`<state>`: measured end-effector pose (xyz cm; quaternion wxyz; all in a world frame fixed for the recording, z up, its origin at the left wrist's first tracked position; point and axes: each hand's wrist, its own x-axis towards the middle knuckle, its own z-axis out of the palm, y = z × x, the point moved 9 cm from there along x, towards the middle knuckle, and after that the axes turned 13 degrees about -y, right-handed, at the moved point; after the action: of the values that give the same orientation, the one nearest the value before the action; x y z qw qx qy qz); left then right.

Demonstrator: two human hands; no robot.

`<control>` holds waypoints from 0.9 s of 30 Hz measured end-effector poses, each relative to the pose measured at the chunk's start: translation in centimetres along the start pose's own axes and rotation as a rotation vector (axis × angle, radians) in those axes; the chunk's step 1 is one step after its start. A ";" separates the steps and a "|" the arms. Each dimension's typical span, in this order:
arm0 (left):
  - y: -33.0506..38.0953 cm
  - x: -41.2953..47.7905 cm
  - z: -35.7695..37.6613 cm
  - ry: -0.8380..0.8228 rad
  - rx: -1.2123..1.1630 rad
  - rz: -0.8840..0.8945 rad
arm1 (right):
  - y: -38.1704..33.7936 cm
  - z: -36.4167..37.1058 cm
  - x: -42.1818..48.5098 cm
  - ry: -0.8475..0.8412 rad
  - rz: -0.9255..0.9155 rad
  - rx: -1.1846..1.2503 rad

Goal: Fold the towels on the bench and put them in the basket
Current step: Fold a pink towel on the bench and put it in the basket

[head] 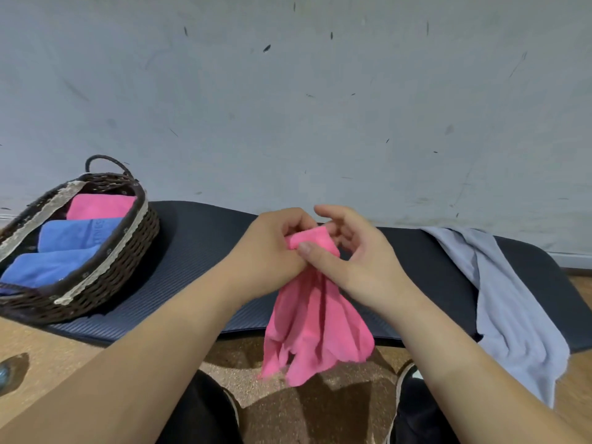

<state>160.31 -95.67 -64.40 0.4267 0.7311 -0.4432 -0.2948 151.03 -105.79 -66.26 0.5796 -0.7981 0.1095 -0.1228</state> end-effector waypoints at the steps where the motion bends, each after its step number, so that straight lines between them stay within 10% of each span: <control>1: 0.0 0.3 0.3 -0.001 -0.009 0.007 | 0.0 -0.2 0.1 0.023 0.009 -0.001; 21: -9.6 -2.0 5.5 -0.668 -0.031 -0.436 | 6.4 -15.5 -4.8 0.673 0.230 -0.193; 27: -8.8 -2.5 0.9 -0.396 0.168 -0.361 | 7.9 -19.1 -10.2 0.783 0.425 -0.337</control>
<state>161.98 -91.63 -72.51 0.2103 0.7592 -0.4035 -0.4654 134.97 -122.13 -68.77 0.3693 -0.7346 0.4992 -0.2736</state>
